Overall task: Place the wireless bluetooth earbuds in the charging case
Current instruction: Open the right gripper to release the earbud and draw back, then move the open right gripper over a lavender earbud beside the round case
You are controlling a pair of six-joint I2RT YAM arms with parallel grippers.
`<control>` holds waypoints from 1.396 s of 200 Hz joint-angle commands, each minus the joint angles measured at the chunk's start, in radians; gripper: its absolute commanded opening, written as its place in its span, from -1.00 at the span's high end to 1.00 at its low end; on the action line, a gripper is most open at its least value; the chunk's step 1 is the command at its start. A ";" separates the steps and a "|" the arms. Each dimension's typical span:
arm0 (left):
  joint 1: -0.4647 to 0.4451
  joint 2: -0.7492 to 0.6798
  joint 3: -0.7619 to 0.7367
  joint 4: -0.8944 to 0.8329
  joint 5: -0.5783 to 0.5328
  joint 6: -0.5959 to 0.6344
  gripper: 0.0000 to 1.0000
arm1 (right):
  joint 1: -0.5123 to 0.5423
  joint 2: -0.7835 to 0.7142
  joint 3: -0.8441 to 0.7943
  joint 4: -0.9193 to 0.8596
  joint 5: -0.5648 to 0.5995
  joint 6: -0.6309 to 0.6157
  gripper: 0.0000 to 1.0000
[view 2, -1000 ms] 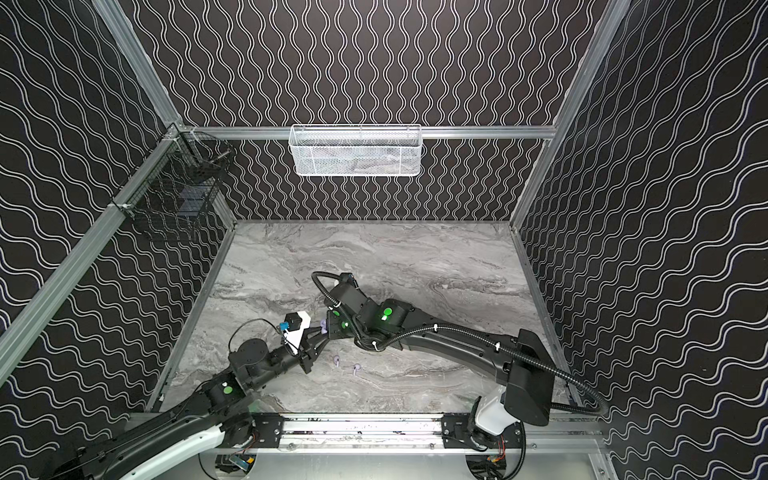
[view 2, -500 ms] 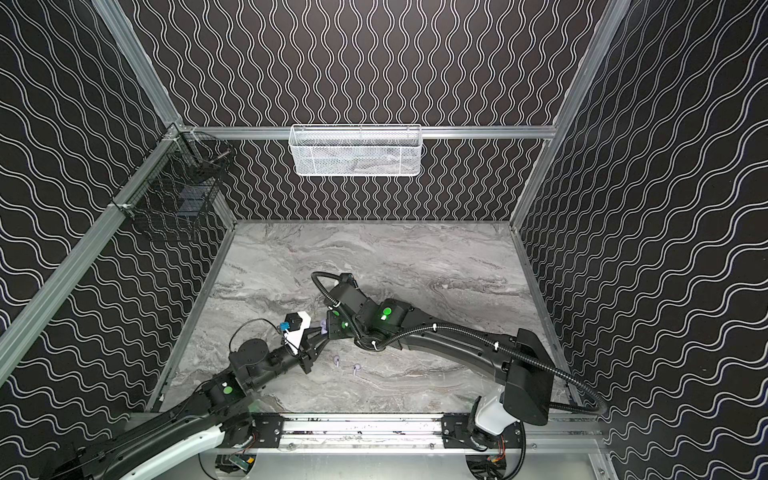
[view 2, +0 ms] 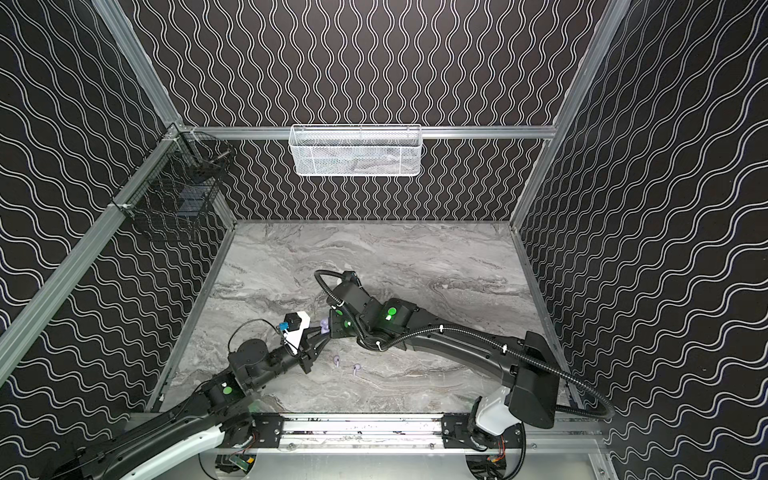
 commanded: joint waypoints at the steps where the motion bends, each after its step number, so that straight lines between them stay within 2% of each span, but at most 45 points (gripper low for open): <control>1: -0.001 -0.001 0.004 0.033 0.002 0.016 1.00 | -0.001 -0.016 -0.004 -0.020 0.032 -0.002 0.38; 56: -0.001 0.003 0.007 0.034 -0.001 0.017 1.00 | -0.009 -0.073 -0.055 -0.047 0.073 0.015 0.37; 134: -0.001 0.020 0.010 0.043 0.008 0.019 1.00 | -0.047 -0.149 -0.216 -0.062 0.092 0.064 0.35; 185: -0.001 0.036 0.009 0.060 0.018 0.019 1.00 | -0.050 -0.149 -0.261 -0.076 0.112 0.091 0.30; 238: -0.001 -0.014 -0.001 0.051 0.038 0.014 1.00 | -0.089 -0.109 -0.326 -0.051 0.090 0.096 0.24; 279: -0.001 -0.011 -0.005 0.083 0.108 0.019 1.00 | -0.126 -0.063 -0.367 -0.039 0.090 0.102 0.07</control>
